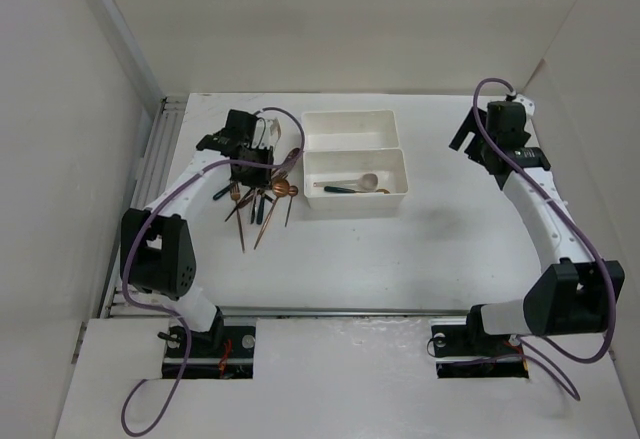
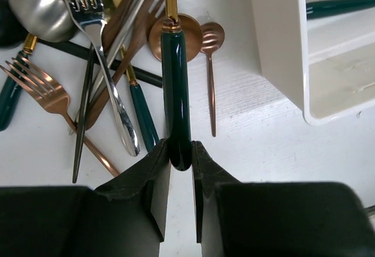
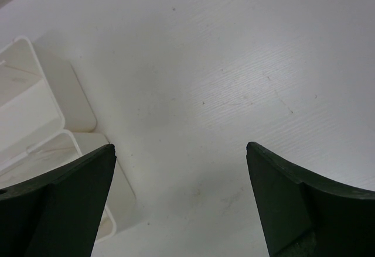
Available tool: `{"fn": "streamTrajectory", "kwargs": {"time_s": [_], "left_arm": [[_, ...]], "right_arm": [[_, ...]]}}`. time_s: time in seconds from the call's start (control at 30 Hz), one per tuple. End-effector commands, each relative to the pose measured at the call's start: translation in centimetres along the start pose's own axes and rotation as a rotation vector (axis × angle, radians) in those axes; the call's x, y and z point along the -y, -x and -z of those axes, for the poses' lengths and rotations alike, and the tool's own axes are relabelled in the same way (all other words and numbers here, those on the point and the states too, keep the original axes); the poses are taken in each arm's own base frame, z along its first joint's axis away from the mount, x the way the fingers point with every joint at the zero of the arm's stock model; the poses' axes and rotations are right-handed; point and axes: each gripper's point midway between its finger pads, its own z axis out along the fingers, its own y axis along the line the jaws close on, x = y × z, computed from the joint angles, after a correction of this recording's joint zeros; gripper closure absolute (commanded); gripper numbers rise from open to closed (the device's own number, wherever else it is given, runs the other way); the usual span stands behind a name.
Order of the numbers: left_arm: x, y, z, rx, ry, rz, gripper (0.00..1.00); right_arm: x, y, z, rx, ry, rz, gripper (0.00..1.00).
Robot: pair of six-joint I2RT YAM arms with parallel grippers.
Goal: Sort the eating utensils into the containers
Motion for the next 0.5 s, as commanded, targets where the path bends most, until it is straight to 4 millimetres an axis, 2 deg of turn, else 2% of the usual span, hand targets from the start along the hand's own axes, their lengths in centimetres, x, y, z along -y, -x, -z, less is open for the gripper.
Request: {"fn": "streamTrajectory", "kwargs": {"time_s": [0.0,0.13,0.23,0.33,0.37,0.4,0.47], "left_arm": [[0.3,-0.8,-0.2,-0.020,-0.009,-0.029,1.00],[0.3,0.9,0.4,0.043,0.013,-0.075,1.00],[-0.1,2.5,1.9,0.123,0.056,-0.160,1.00],[0.1,5.6,3.8,0.269,0.124,-0.302,1.00],[0.0,7.5,4.3,0.343,0.162,-0.424,1.00],[-0.4,8.8,5.1,0.391,0.216,-0.489,1.00],[-0.4,10.9,5.4,0.447,0.269,-0.626,1.00]], "right_arm": [[-1.6,2.8,0.5,0.077,0.048,-0.004,0.03],[-1.2,2.7,0.1,0.071,0.036,0.015,0.03],[-1.3,2.9,0.1,0.079,0.040,0.012,0.03],[-1.3,2.6,-0.2,0.084,0.042,0.010,0.03],[-1.3,2.1,-0.4,0.071,0.048,0.014,0.03],[-1.4,2.4,-0.4,0.083,0.053,0.010,0.03],[-1.6,2.0,-0.9,0.070,0.063,0.013,0.03]]}}
